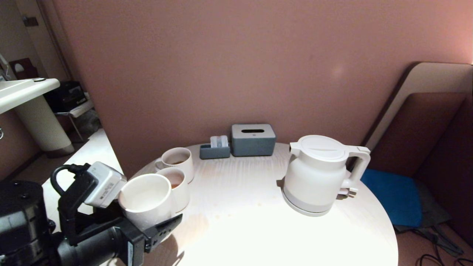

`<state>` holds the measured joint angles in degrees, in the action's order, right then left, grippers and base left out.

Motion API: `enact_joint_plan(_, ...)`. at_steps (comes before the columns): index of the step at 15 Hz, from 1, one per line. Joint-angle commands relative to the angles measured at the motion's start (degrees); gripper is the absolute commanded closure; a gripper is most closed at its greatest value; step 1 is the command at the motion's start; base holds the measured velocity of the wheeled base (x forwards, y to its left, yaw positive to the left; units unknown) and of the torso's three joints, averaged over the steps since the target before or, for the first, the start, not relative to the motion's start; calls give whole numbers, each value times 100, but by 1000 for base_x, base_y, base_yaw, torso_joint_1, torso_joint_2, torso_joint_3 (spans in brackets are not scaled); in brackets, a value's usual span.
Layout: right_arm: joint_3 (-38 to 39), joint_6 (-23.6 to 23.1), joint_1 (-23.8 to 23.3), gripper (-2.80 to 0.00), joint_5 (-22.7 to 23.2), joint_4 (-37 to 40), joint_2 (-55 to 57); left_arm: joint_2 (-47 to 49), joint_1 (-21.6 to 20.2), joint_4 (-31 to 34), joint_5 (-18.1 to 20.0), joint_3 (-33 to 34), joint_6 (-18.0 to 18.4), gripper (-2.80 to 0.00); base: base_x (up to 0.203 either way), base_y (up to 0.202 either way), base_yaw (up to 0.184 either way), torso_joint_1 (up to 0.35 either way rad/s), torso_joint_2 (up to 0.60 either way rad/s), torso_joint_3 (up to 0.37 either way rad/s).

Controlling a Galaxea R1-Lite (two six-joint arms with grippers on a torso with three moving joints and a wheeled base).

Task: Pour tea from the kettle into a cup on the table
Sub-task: Put the cup down on the table

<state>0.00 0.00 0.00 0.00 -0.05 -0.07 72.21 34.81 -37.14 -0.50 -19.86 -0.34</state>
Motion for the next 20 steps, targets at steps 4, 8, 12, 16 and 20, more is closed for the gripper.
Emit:
enact_joint_plan(4,0,0,0,0,0,-4,7,1594,795,-1053,-1048,-277,-310,0,0,0,0,0,0,0)
enact_joint_plan(8,0,0,0,0,0,-4,7,2757,1467,-2595,-2278,-268,-347,0,0,0,0,0,0,0)
enact_joint_plan(12,0,0,0,0,0,-4,7,3050,1496,-2705,-2451,-169,-427,0,0,0,0,0,0,0)
enact_joint_plan(16,0,0,0,0,0,-1,7,3149,1277,-2710,-2535,-58,-801,0,0,0,0,0,0,0)
enact_joint_plan(20,0,0,0,0,0,-4,7,3381,1107,-2729,-2534,-47,-899,0,0,0,0,0,0,0)
